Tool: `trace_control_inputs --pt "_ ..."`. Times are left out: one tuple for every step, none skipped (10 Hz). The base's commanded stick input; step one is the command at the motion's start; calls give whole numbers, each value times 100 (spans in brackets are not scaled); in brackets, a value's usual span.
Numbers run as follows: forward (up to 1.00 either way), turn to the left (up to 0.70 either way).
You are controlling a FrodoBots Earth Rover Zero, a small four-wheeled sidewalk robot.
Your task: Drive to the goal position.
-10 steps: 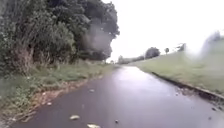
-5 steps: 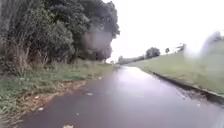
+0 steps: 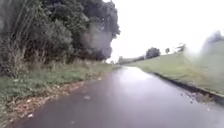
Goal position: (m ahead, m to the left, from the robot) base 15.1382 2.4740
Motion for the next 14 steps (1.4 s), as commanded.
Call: trace_control_inputs --pt "45 0" --pt "45 0" --pt "45 0" --pt "45 0" --pt "45 0" --pt "45 0" --pt "45 0" --pt "45 0" --pt "52 0" --pt "62 0" --pt "70 0" --pt "70 0" --pt "70 0" --pt "70 0"
